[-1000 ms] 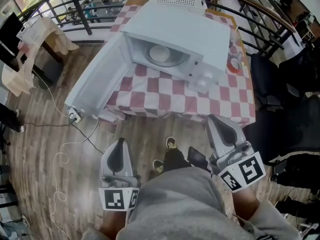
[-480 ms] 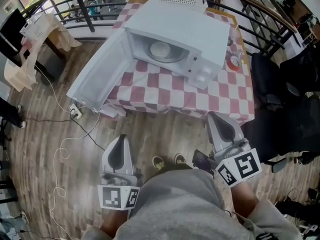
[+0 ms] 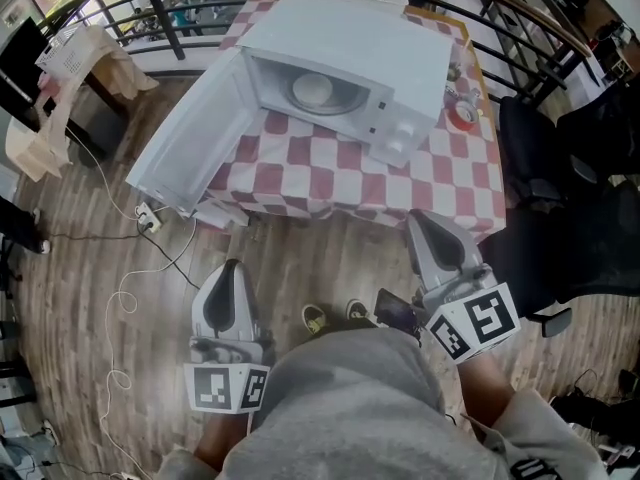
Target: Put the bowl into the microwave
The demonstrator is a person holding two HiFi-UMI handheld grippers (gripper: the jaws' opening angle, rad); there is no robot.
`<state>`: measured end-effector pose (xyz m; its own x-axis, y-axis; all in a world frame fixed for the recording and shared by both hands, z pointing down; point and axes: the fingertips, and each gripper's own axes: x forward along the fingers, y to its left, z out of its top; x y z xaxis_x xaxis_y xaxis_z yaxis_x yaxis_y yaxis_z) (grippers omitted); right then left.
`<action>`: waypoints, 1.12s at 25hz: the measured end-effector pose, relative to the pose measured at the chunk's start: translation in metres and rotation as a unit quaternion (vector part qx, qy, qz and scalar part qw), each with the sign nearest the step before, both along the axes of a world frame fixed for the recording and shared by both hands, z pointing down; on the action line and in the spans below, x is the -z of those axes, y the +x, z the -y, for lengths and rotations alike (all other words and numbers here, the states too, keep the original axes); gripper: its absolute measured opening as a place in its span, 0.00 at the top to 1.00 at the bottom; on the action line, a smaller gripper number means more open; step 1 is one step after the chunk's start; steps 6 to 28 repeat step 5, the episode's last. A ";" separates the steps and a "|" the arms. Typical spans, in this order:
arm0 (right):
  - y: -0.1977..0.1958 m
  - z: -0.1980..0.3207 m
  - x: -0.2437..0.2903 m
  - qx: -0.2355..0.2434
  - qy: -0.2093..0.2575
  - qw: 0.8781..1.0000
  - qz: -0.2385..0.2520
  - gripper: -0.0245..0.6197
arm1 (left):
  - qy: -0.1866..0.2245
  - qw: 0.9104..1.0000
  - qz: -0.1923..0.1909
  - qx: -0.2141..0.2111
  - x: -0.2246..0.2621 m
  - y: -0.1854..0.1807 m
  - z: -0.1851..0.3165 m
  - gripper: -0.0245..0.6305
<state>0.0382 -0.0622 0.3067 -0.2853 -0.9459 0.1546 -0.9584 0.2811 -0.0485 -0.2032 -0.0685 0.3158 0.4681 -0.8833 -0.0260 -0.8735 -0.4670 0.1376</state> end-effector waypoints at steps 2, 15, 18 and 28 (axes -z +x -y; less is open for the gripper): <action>0.000 0.000 0.001 0.001 0.002 1.000 0.000 0.96 | 0.002 1.000 0.005 0.000 -0.001 0.001 -0.001 0.95; 0.001 0.001 0.003 0.002 0.005 1.000 -0.001 0.96 | 0.006 1.000 0.011 -0.002 -0.002 0.004 -0.002 0.95; 0.001 0.001 0.003 0.002 0.005 1.000 -0.001 0.96 | 0.006 1.000 0.011 -0.002 -0.002 0.004 -0.002 0.95; 0.001 0.001 0.003 0.002 0.005 1.000 -0.001 0.96 | 0.006 1.000 0.011 -0.002 -0.002 0.004 -0.002 0.95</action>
